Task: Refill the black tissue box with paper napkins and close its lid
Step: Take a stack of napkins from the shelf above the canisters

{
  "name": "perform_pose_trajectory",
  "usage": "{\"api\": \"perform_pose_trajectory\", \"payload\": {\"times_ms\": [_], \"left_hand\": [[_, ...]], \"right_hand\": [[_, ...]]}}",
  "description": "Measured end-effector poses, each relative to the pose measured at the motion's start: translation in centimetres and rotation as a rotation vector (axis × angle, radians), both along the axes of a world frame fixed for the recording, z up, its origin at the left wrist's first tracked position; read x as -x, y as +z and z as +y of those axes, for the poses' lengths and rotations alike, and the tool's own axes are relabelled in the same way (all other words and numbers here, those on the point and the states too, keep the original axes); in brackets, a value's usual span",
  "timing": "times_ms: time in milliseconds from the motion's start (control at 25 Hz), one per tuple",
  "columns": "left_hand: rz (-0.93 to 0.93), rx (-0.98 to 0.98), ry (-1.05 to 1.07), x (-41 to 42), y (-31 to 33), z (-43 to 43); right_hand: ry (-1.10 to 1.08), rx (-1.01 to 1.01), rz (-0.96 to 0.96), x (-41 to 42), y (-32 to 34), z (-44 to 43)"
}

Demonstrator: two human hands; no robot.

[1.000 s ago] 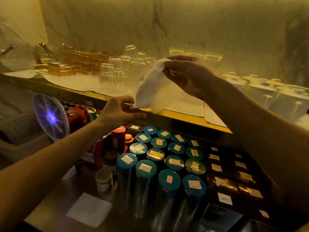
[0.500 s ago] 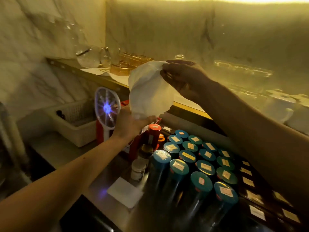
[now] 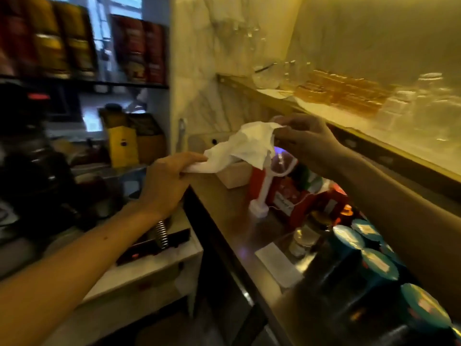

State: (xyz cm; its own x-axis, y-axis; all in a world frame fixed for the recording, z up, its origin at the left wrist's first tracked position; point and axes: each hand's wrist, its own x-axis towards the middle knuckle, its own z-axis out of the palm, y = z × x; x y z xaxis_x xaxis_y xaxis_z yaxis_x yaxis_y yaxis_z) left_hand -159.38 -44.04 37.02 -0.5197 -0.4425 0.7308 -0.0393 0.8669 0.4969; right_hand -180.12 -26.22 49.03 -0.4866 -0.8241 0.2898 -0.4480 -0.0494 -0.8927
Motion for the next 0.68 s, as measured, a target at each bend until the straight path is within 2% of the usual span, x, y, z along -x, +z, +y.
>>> {"api": "perform_pose_trajectory", "payload": {"times_ms": [120, 200, 280, 400, 600, 680], "left_hand": [[-0.082, 0.213, 0.24, -6.5, -0.9, -1.5], [-0.101, 0.238, 0.371, -9.7, -1.1, -1.8], [-0.055, 0.115, 0.44, -13.2, -1.1, -1.2], [0.018, -0.123, 0.498, -18.1, -0.8, 1.2], [0.111, -0.518, 0.527, -25.8, 0.1, 9.4], [0.165, -0.567, 0.624, -28.9, 0.3, 13.1]], "right_hand": [[0.186, 0.034, -0.082, -3.1, -2.3, -4.2], [0.362, 0.097, -0.158, -4.4, -3.9, -6.7], [0.536, 0.104, -0.168, -5.9, -5.1, -9.2], [0.685, 0.113, -0.221, -9.2, -6.0, -11.9], [0.943, 0.094, -0.177, -16.6, -8.2, -14.8], [1.067, 0.068, -0.235, -20.4, -9.0, -15.2]]}}
